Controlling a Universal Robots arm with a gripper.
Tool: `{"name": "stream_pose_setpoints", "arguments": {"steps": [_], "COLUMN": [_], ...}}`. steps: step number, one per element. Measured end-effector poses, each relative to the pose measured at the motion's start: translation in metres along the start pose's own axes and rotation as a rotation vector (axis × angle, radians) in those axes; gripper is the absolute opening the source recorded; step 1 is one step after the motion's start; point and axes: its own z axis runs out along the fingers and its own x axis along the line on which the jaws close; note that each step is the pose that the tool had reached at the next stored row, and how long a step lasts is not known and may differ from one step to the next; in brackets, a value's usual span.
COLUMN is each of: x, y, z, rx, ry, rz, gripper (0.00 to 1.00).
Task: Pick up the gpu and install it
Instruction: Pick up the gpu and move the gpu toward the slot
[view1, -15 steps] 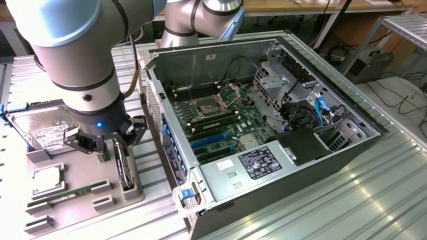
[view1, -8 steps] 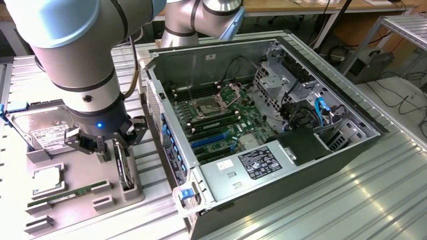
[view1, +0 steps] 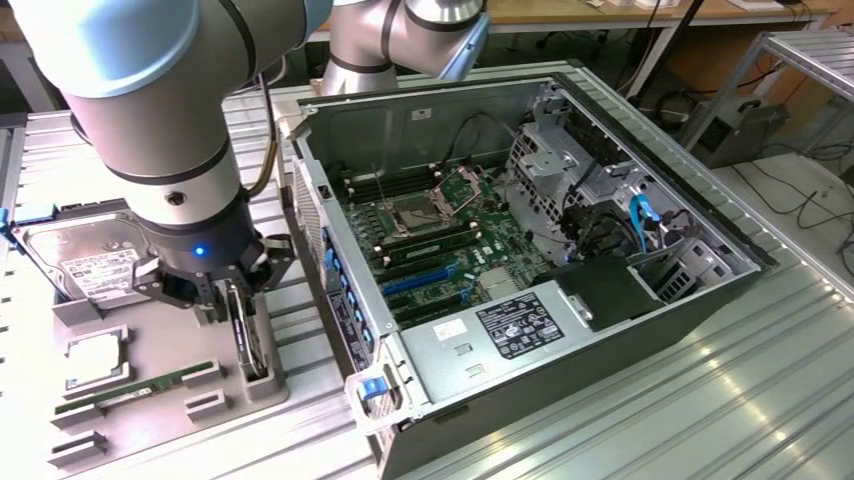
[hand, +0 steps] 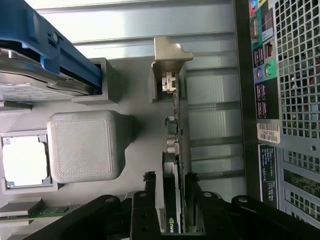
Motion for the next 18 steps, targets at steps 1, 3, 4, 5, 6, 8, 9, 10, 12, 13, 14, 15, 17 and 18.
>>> {"name": "stream_pose_setpoints", "arguments": {"steps": [1, 3, 4, 5, 6, 8, 9, 10, 12, 13, 14, 15, 17, 18], "x": [0.0, 0.0, 0.0, 0.0, 0.0, 0.0, 0.0, 0.0, 0.0001, 0.0, 0.0, -0.0002, -0.0006, -0.0009], "y": [0.0, 0.0, 0.0, 0.0, 0.0, 0.0, 0.0, 0.0, 0.0, 0.0, 0.0, 0.0, 0.0, 0.0], "z": [0.0, 0.0001, 0.0001, 0.0001, 0.0001, 0.0001, 0.0001, 0.0001, 0.0001, 0.0001, 0.0001, 0.0002, 0.0002, 0.0002], "rx": [0.0006, 0.0008, 0.0008, 0.0009, 0.0009, 0.0008, 0.0007, 0.0006, 0.0003, 0.0, -0.0002, -0.0004, -0.0009, -0.0011], "ry": [0.0001, 0.0, 0.0, -0.0001, -0.0001, 0.0, 0.0001, 0.0002, 0.001, 0.0014, 0.002, 0.0026, 0.004, 0.0046], "rz": [0.0, 0.0, 0.0, 0.0, 0.0, 0.0, -0.002, -0.005, -0.016, -0.023, -0.03, -0.037, -0.052, -0.058], "gripper": [0.34, 0.27, 0.27, 0.27, 0.27, 0.27, 0.27, 0.27, 0.27, 0.27, 0.27, 0.27, 0.27, 0.26]}}
